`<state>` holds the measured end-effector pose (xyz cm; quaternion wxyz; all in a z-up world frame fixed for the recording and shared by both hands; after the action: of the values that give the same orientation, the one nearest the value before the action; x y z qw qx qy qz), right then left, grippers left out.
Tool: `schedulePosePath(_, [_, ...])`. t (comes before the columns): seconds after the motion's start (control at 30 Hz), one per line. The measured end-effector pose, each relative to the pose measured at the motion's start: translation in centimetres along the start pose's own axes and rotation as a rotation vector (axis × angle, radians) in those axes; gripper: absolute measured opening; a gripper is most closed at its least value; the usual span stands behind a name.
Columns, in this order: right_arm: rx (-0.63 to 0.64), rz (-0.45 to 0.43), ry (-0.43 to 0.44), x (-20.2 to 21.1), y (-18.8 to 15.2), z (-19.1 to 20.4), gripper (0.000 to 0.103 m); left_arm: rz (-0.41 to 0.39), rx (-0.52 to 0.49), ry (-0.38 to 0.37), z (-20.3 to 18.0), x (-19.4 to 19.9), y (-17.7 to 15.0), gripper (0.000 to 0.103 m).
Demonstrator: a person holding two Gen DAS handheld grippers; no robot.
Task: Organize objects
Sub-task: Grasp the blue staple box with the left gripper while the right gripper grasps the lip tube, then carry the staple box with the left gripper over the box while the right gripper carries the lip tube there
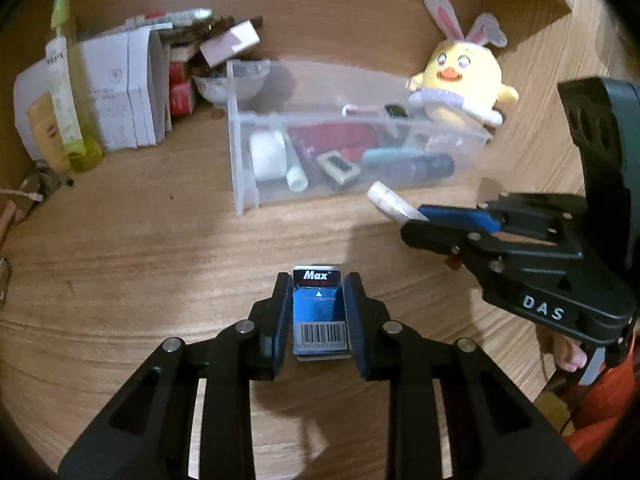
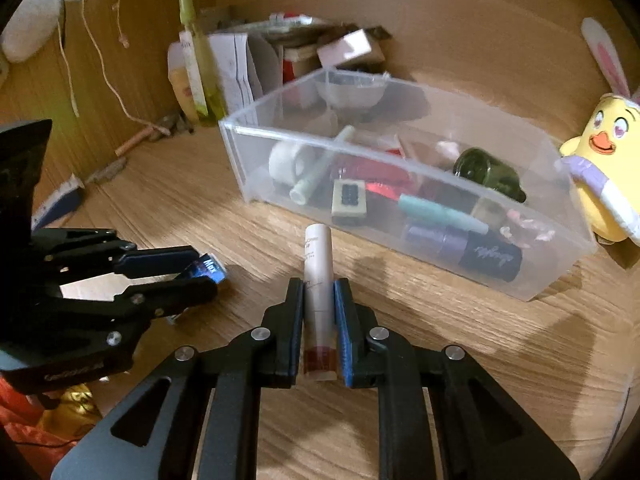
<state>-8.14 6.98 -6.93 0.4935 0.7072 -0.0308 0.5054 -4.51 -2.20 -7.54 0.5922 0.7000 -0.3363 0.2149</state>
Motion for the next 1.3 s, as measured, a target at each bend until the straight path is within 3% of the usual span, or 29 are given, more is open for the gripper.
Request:
schedulePosePath(0.87, [-0.133, -0.272, -0.089, 8.4, 3.6, -5.6, 0.014, -0.218, 0.019, -0.022, -2.1, 3.6, 7.3, 0.026])
schedulePosePath(1.3, [-0.144, -0.337, -0.167, 9.6, 5.5, -7.6, 0.014, -0.284, 0.006, -0.004, -2.1, 4.1, 11.1, 0.026])
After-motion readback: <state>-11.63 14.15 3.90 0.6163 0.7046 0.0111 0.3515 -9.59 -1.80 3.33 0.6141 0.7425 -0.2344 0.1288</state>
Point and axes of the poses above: each gripper's, at about its wrist camera, not at the fingertips, and x roughly against the way its jaws point, z to its left, y to its top, the point moved 4 cm from there along -x, roughly the way its jaws point, and after that the axes turned 4 degrees about -y, right-handed, at the moved point
